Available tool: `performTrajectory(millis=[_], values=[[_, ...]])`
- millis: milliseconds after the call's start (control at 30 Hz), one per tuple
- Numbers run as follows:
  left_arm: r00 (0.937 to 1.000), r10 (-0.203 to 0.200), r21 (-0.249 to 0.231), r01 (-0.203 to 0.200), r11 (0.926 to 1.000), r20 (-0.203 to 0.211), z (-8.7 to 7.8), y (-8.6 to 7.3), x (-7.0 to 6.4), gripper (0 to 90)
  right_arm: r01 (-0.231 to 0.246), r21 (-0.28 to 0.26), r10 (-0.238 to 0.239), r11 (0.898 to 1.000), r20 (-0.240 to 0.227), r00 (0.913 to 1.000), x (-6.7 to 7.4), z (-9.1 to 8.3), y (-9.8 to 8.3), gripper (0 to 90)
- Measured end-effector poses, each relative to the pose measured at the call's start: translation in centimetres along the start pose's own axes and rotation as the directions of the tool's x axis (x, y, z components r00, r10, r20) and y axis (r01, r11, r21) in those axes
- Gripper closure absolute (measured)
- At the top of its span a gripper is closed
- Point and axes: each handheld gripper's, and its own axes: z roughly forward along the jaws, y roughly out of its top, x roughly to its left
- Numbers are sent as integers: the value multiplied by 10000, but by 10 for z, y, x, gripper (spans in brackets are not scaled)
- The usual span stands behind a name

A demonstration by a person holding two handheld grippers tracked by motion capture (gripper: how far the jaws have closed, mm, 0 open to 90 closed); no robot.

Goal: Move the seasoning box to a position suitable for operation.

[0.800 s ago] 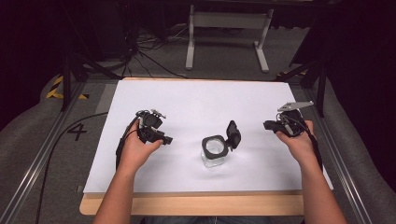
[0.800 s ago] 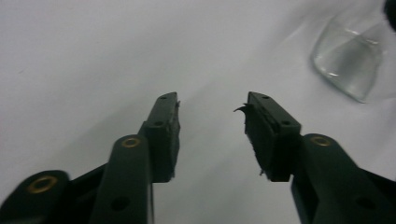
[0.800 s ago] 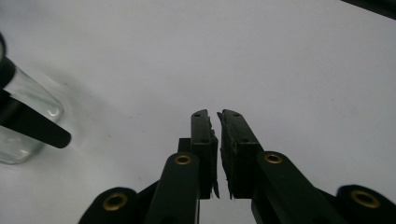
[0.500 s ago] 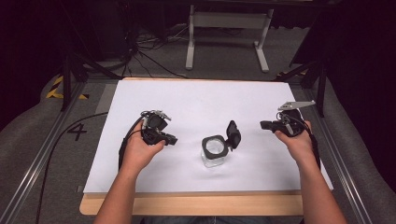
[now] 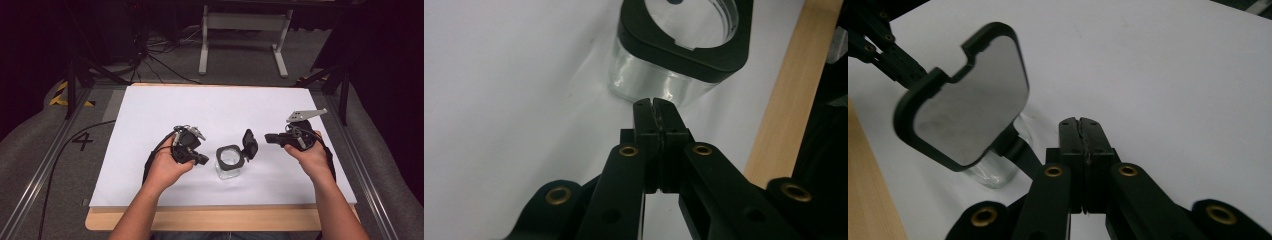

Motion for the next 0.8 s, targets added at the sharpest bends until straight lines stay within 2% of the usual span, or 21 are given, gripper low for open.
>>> performTrajectory(millis=[33, 167, 267, 433, 600, 633, 800], values=[[10000, -13, 133, 12, 9999, 52, 0, 1, -2, 900, 52, -1, -52, 10000, -58, 10000, 3, 1, 1, 900], [9998, 131, 93, -132, 9999, 119, 5, 3, -6, 900, 139, 34, -137, 9999, -323, 9994, 11, 6, 3, 900], [9997, 146, 406, -154, 9991, 195, 11, 5, -8, 900, 234, 141, -226, 9996, -554, 9982, 17, 10, 4, 900], [9992, 156, 633, -179, 9978, 365, 25, 8, -12, 900, 311, 307, -289, 9990, -691, 9972, 21, 16, 5, 900], [9993, 284, 816, -302, 9962, 237, 30, 10, -17, 900, 433, 344, -407, 9985, -733, 9965, 25, 19, 6, 900], [9988, 410, 860, -433, 9954, 280, 31, 10, -16, 900, 441, 383, -415, 9983, -673, 9969, 27, 20, 7, 900], [9991, 325, 910, -347, 9952, 257, 31, 10, -16, 900, 589, 429, -563, 9973, -602, 9966, 33, 22, 8, 900]])
